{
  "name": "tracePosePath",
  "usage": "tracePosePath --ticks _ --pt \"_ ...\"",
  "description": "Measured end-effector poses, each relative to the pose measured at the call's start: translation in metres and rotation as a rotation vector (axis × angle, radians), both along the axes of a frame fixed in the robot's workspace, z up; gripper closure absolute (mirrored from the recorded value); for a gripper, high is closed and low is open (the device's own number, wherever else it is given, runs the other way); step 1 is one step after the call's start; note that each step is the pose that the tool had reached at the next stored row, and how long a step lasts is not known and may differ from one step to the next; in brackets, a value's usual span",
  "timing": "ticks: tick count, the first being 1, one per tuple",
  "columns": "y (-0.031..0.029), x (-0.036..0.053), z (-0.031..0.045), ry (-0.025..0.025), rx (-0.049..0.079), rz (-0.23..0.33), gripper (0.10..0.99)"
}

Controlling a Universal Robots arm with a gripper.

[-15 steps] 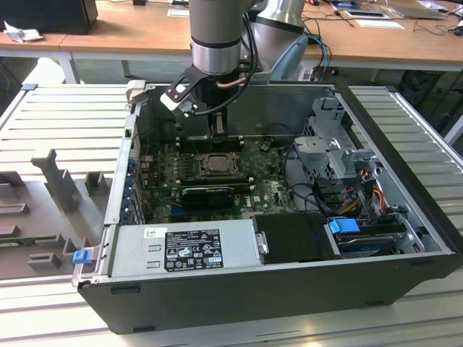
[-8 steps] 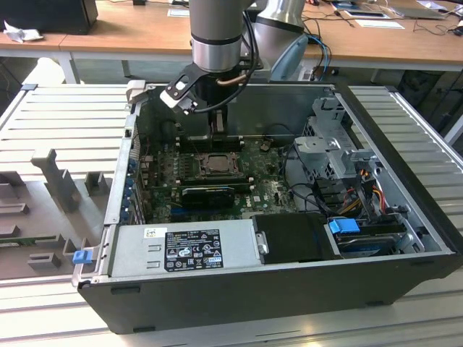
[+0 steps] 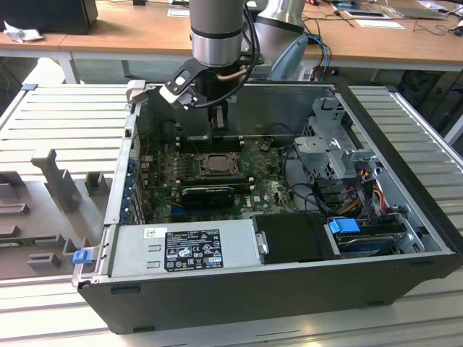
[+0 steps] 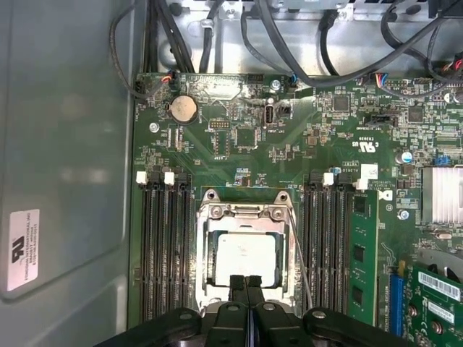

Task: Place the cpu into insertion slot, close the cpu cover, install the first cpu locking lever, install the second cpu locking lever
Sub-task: 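Install the first cpu locking lever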

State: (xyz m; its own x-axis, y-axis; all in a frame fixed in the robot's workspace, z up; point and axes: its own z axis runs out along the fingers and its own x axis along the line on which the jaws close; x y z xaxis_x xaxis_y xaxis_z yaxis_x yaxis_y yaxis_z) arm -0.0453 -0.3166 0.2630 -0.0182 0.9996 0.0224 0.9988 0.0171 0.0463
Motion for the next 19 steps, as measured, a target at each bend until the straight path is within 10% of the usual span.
tracePosePath --ticks 19 --pt "0.0000 0.0000 0.0269 0.0000 -0.002 0.000 0.980"
